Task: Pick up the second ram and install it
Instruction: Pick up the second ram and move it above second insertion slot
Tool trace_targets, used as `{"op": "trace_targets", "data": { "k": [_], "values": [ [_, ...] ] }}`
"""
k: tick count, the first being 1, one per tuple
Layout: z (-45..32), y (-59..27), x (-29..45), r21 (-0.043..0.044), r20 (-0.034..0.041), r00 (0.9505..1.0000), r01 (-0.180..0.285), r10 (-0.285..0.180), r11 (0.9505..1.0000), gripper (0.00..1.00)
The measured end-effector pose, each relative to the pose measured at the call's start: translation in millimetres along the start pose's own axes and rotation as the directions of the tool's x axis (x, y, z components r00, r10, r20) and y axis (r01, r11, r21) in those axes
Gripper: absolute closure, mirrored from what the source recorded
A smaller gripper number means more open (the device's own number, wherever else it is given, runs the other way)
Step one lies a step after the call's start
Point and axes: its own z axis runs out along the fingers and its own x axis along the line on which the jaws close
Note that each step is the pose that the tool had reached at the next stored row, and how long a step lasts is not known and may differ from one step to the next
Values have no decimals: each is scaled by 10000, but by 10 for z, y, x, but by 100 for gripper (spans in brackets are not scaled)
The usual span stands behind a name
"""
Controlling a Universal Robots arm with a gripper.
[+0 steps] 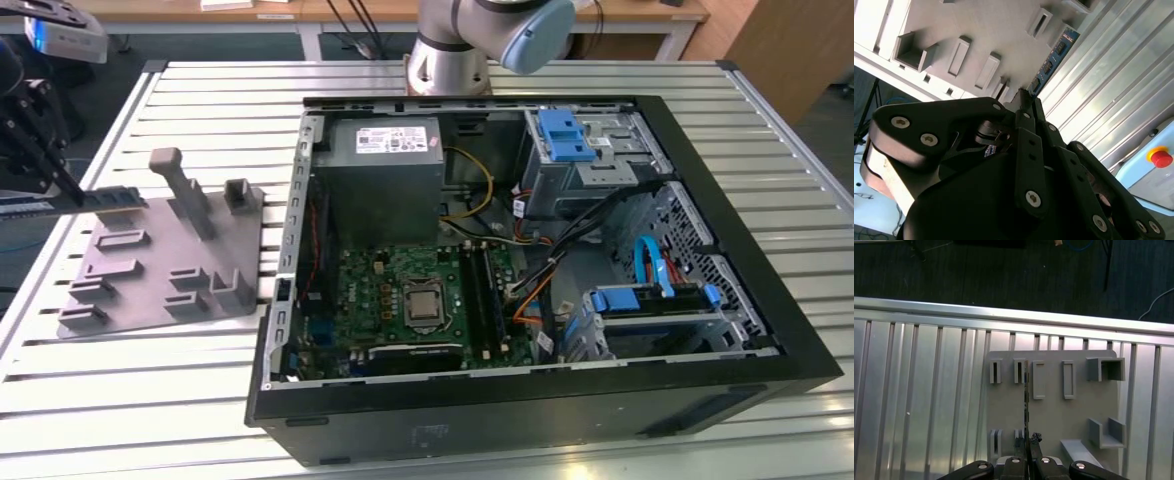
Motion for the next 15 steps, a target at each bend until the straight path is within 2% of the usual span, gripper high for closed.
{"op": "trace_targets", "data": {
  "k": [15],
  "values": [
    [-182, 3, -1, 1, 1, 10000, -1, 1, 10000, 86]
  ]
}}
